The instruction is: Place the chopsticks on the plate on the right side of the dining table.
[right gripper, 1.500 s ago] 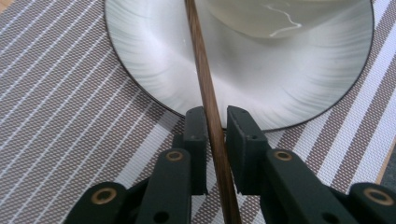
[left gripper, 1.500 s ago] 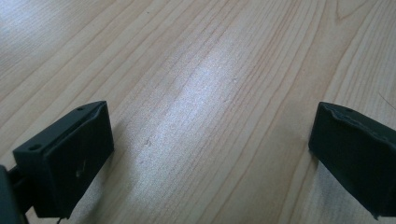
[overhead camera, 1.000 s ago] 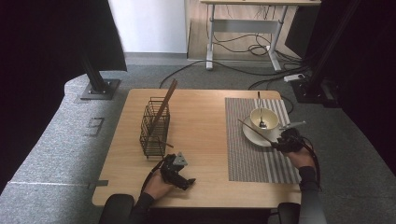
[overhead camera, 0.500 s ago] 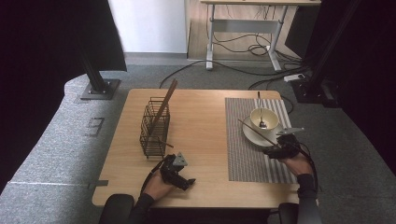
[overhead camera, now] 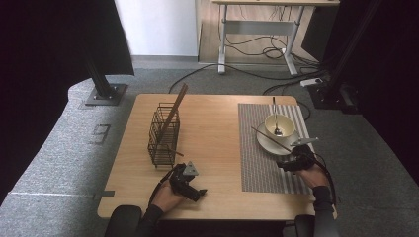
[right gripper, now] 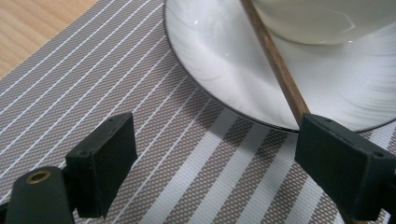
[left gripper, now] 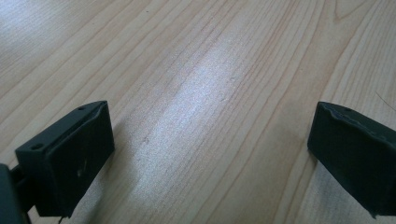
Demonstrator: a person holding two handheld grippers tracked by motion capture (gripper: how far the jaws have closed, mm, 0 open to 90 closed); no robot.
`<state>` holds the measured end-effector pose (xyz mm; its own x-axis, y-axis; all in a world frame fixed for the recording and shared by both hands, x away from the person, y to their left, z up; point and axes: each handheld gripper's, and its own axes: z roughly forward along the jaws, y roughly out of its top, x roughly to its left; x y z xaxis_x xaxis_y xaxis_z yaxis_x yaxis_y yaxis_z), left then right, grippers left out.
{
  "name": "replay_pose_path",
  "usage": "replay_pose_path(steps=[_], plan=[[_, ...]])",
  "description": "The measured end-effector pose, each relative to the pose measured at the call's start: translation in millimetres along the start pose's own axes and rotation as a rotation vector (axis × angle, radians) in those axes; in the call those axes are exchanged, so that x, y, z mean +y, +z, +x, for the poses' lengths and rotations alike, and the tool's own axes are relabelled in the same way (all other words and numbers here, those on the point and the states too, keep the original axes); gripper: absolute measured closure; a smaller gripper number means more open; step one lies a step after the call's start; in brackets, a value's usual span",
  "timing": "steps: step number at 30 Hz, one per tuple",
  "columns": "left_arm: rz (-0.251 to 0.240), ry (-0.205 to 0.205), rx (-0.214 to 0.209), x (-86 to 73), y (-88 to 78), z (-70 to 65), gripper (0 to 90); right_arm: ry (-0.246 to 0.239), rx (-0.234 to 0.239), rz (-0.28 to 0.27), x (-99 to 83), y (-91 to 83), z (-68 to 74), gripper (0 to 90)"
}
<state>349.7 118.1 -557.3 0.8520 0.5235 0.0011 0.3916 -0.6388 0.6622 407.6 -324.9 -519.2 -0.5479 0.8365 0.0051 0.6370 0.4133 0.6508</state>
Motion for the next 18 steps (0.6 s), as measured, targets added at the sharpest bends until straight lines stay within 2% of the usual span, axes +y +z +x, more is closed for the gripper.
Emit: replay_pose_path(steps=[15, 18], plan=[[0.001, 0.000, 0.000, 0.0, 0.0, 0.0, 0.0, 0.099, -0.096, -0.023, -1.2, 10.1, -18.0, 1.3], [0.001, 0.000, -0.001, 0.0, 0.0, 0.0, 0.0, 0.126, -0.110, -0.047, -0.6, 10.5, -21.6, 1.1]])
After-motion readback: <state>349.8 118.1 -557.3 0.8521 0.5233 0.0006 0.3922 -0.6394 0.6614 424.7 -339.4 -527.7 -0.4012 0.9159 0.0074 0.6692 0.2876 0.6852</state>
